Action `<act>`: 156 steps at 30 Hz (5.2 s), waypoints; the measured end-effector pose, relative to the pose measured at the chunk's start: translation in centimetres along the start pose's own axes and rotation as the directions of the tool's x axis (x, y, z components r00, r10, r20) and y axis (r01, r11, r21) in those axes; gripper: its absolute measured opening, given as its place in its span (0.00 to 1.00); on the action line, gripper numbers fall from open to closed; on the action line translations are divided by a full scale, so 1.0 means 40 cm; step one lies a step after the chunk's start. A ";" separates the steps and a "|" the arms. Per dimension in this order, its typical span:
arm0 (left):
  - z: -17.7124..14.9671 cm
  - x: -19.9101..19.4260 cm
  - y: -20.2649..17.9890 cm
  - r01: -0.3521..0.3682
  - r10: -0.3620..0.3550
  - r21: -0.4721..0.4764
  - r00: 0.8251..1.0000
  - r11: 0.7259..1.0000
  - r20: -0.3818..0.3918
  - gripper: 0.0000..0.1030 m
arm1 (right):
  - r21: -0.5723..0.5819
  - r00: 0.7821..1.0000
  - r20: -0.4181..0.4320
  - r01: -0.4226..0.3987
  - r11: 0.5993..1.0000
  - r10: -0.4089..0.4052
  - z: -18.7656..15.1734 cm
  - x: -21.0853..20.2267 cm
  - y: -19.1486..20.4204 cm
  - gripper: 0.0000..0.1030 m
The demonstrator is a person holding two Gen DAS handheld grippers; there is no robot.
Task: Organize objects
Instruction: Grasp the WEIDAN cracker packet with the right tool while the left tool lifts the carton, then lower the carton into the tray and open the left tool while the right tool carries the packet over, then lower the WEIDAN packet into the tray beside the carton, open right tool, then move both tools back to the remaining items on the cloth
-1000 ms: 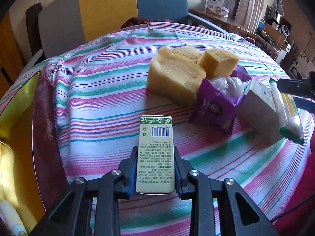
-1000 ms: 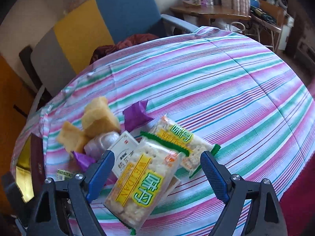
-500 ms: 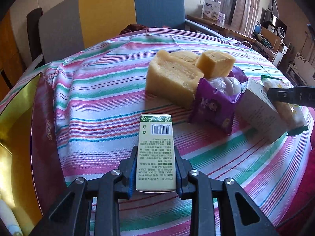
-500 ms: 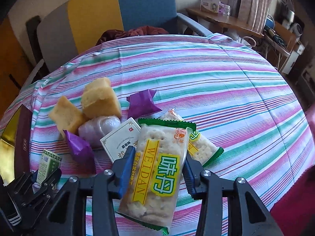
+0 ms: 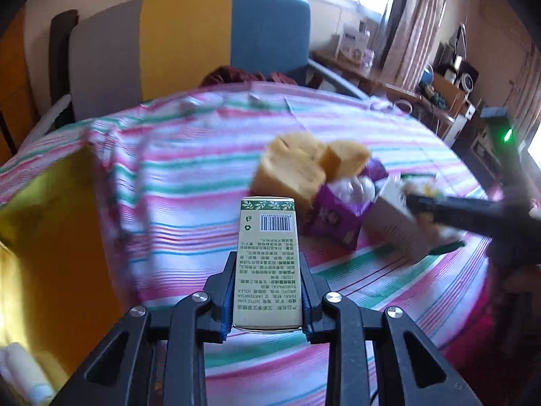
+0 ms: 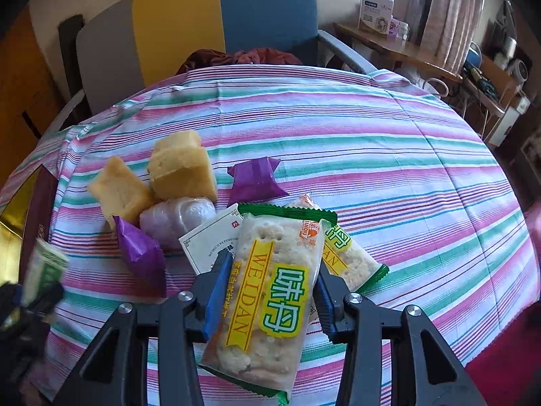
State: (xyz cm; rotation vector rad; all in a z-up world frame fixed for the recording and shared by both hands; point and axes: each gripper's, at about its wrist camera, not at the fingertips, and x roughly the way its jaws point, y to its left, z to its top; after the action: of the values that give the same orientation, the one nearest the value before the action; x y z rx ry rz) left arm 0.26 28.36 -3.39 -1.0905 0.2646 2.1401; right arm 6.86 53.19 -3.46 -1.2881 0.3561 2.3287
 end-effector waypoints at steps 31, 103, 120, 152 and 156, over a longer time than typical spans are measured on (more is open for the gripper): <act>-0.155 -0.123 0.691 -0.457 0.381 -0.252 0.875 0.853 -0.298 0.35 | -0.047 0.999 0.027 0.020 0.999 -0.019 -0.006 -0.001 0.021 0.45; -0.339 -0.444 0.639 -0.447 0.502 -0.520 0.864 0.728 -0.039 0.35 | -0.449 0.892 -0.114 -0.438 0.779 0.436 -0.136 -0.120 1.024 0.80; -0.300 -0.415 0.544 -0.427 0.462 -0.427 0.886 0.797 -0.023 0.35 | -0.381 0.932 0.032 -0.322 0.867 0.360 -0.107 -0.169 0.710 0.86; -0.032 -0.178 0.113 -0.114 0.113 -0.040 0.993 0.993 -0.021 0.36 | 0.390 0.989 0.145 -0.068 0.918 0.011 -0.003 -0.075 -0.166 0.89; 0.016 -0.127 0.054 -0.057 0.056 -0.013 0.997 0.998 -0.048 0.36 | 0.376 0.989 0.145 -0.088 0.922 0.035 -0.004 -0.077 -0.159 0.89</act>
State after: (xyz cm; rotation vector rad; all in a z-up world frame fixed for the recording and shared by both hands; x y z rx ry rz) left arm 0.40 24.53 0.64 -1.1562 0.3058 2.1710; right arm 11.60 57.79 -0.99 -0.9362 0.7722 2.2358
